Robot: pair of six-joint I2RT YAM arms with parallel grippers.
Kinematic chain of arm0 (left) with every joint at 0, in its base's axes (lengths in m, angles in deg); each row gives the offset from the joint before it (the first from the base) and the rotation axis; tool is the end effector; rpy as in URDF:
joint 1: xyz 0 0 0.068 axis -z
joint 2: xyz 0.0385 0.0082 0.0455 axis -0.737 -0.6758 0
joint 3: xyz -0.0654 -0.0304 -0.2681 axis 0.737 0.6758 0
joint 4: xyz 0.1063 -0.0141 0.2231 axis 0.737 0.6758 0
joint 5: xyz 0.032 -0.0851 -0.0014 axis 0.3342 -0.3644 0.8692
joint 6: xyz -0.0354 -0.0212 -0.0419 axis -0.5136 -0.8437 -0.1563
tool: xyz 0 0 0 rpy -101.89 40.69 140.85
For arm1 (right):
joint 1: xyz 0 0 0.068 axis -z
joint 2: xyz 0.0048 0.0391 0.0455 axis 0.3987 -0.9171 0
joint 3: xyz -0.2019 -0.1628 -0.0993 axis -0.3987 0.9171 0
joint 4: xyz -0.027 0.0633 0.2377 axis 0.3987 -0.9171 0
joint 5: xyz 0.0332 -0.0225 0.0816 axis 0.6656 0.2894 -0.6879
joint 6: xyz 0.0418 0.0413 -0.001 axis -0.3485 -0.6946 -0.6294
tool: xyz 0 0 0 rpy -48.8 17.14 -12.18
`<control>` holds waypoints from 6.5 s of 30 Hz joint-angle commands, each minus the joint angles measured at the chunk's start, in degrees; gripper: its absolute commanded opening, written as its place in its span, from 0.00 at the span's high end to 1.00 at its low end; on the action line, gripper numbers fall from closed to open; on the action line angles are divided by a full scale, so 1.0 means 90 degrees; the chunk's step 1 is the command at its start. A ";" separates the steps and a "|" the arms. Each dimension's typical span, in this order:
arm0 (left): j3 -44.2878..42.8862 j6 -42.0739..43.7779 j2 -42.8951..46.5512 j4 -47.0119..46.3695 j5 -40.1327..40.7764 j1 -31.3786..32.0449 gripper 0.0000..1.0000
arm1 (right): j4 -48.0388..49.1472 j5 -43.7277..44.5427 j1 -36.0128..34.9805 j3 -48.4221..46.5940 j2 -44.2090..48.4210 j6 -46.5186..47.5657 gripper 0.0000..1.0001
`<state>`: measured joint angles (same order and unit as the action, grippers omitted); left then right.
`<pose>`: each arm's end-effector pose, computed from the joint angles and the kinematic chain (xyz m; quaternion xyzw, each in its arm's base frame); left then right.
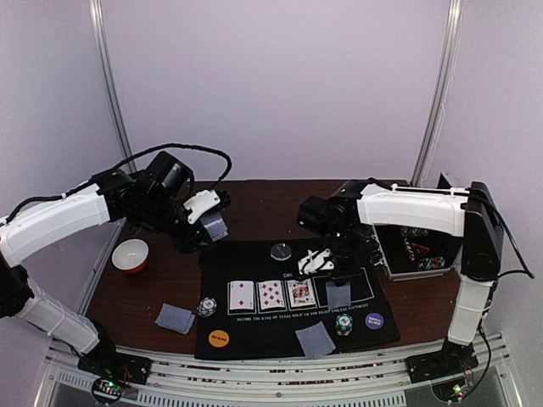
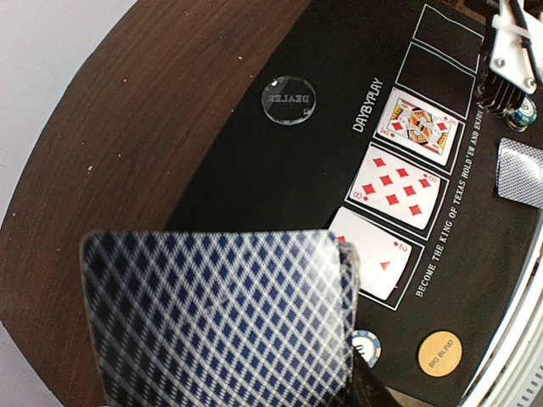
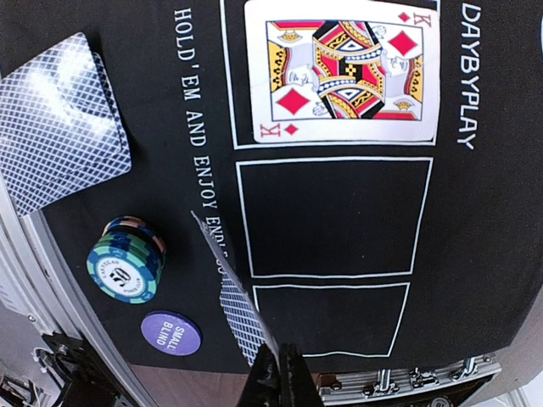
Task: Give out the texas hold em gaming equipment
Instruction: Place the poker card in the community card area, then pick up the poker card from the face-down deck piles, then place the poker card in the community card area.
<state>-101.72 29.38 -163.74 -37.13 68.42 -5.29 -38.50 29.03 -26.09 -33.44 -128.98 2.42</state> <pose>0.1978 -0.1824 0.3141 0.4192 0.8549 -0.1120 0.2844 0.2211 0.2607 0.2304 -0.7193 0.6944 0.0087 0.0213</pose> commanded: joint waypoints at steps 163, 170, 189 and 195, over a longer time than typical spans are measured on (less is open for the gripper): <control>0.0181 0.0070 0.0360 -0.0342 -0.0028 -0.0011 0.59 | -0.0156 0.0997 0.0731 0.1097 0.1125 0.0549 1.00; 0.0215 0.0063 0.0409 -0.0342 -0.0010 -0.0020 0.59 | 0.0350 0.0875 0.0751 0.0932 0.0228 0.0909 1.00; 0.0211 0.0077 0.0331 -0.0347 0.0040 -0.0019 0.59 | 0.1131 0.0874 0.1108 0.0603 -0.0656 0.0900 1.00; 0.0211 0.0078 0.0321 -0.0344 0.0048 -0.0015 0.59 | 0.1174 0.0769 0.1223 0.0587 -0.0785 0.0804 1.00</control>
<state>-99.84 30.03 -161.05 -38.03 68.40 -5.37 -27.86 36.90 -16.10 -27.15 -134.88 10.59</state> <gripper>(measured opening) 0.408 0.017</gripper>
